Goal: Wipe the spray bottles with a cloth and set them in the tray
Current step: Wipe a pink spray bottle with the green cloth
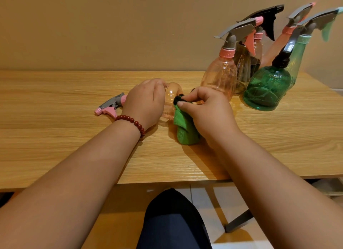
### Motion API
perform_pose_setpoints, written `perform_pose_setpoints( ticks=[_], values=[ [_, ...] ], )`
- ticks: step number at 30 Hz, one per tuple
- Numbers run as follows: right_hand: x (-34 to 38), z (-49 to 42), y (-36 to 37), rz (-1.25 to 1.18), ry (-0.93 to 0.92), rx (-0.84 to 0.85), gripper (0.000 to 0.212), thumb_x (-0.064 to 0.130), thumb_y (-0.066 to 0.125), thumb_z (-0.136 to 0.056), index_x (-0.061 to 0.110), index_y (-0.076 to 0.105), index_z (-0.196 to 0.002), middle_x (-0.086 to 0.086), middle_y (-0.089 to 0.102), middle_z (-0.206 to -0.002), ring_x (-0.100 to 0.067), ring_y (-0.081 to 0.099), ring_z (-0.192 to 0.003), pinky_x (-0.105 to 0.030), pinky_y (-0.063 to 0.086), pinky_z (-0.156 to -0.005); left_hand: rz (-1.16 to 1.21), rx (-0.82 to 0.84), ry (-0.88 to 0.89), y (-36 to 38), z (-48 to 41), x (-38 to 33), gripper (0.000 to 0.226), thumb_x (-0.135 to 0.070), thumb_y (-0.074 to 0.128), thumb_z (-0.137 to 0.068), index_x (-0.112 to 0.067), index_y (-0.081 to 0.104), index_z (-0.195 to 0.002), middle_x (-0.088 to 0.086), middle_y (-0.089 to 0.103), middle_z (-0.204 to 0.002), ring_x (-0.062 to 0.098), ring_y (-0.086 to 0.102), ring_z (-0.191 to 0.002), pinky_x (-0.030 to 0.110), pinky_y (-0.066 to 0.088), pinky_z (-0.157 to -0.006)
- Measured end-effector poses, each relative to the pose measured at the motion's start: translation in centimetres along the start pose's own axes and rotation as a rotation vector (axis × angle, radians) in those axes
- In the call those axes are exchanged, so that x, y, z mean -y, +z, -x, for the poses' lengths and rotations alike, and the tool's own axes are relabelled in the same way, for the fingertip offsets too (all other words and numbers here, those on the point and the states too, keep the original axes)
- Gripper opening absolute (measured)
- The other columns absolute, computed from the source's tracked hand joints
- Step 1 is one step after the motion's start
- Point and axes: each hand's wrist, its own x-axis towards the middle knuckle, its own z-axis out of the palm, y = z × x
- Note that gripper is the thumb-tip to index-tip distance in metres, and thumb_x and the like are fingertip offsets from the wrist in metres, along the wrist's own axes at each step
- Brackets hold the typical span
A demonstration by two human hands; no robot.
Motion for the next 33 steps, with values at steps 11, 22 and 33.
perform_pose_setpoints(
  ticks=[11,22,33],
  values=[
    [-0.4,0.3,-0.4,0.121,-0.063,0.058,0.011,0.021,0.078,-0.078,0.021,0.068,-0.075,0.016,0.061,-0.078,-0.003,0.059,-0.077,-0.029,0.054,-0.072,0.003,-0.005,-0.013,0.1,0.1,-0.2,0.054,-0.029,0.019,-0.095,-0.01,0.06,-0.124,0.008,0.061,-0.125,0.02,0.051,-0.118,0.022,0.031,-0.09],
    [-0.6,-1.3,0.1,0.174,0.008,0.036,0.008,0.017,0.07,-0.086,0.022,0.07,-0.08,0.009,0.065,-0.083,-0.009,0.062,-0.083,-0.027,0.054,-0.071,-0.002,0.002,-0.003,0.2,0.0,0.2,0.051,-0.026,0.02,-0.096,-0.01,0.06,-0.122,0.008,0.061,-0.122,0.019,0.052,-0.114,0.022,0.032,-0.088],
    [-0.7,-3.2,0.6,0.212,0.088,-0.023,0.004,0.016,0.066,-0.089,0.018,0.067,-0.086,0.009,0.058,-0.078,-0.009,0.058,-0.077,-0.025,0.05,-0.066,0.001,-0.015,0.005,0.4,-0.1,0.3,0.058,-0.032,0.017,-0.09,-0.012,0.063,-0.119,0.006,0.063,-0.116,0.017,0.053,-0.107,0.023,0.034,-0.084]
  ],
)
